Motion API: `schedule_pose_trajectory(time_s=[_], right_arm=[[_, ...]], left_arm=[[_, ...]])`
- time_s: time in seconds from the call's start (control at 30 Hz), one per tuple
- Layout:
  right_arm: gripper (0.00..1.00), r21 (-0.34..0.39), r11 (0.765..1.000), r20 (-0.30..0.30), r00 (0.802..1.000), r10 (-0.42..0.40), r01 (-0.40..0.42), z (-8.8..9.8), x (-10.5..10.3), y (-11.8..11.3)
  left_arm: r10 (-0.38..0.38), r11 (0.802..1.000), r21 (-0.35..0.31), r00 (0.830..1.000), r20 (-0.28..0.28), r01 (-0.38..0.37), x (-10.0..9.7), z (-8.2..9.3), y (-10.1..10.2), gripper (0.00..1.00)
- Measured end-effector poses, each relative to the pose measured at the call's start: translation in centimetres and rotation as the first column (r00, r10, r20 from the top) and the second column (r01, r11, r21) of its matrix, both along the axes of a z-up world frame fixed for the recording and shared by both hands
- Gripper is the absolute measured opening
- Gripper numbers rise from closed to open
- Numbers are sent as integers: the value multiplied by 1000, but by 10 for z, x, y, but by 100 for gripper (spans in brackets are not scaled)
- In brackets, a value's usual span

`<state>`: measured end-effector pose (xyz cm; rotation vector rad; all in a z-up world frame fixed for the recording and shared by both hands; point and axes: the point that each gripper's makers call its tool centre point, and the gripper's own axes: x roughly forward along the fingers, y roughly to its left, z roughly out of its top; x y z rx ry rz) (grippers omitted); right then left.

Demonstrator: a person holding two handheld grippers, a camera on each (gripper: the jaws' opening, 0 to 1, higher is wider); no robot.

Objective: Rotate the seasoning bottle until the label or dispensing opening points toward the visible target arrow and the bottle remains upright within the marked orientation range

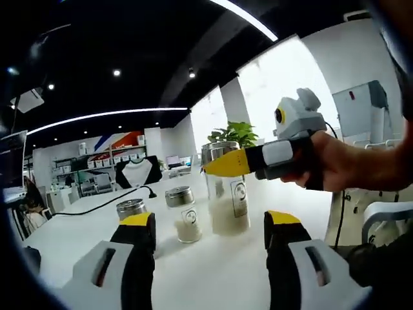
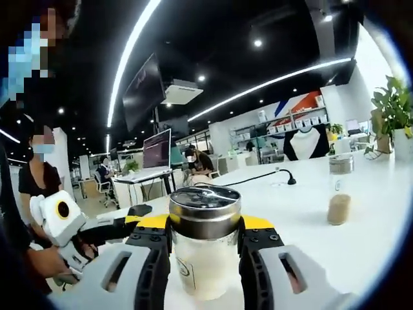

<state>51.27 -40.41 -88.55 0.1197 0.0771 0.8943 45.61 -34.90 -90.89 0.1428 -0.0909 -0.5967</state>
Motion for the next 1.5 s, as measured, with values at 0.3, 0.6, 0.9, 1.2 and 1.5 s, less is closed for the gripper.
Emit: schedule_pose_trajectory(time_s=[0.3, 0.6, 0.9, 1.2, 1.5], right_arm=[[38, -90, 996, 70, 997, 21, -14, -7, 21, -13], [38, -119, 992, 103, 993, 63, -51, -10, 33, -19], [38, -114, 990, 125, 987, 100, -86, -10, 45, -28], [38, -138, 980, 127, 979, 161, -144, -8, 52, -34], [38, -127, 983, 108, 983, 148, -134, -13, 55, -41]], left_arm=[[19, 999, -45, 999, -50, -21, 11, -2, 21, 86], [34, 996, -72, 990, -140, -44, 15, -18, 37, 99], [56, 998, 4, 983, -177, -57, 13, -29, 39, 100], [60, 998, -17, 979, -193, -64, 13, -29, 42, 100], [82, 997, 0, 980, -181, -83, 15, -26, 57, 100]])
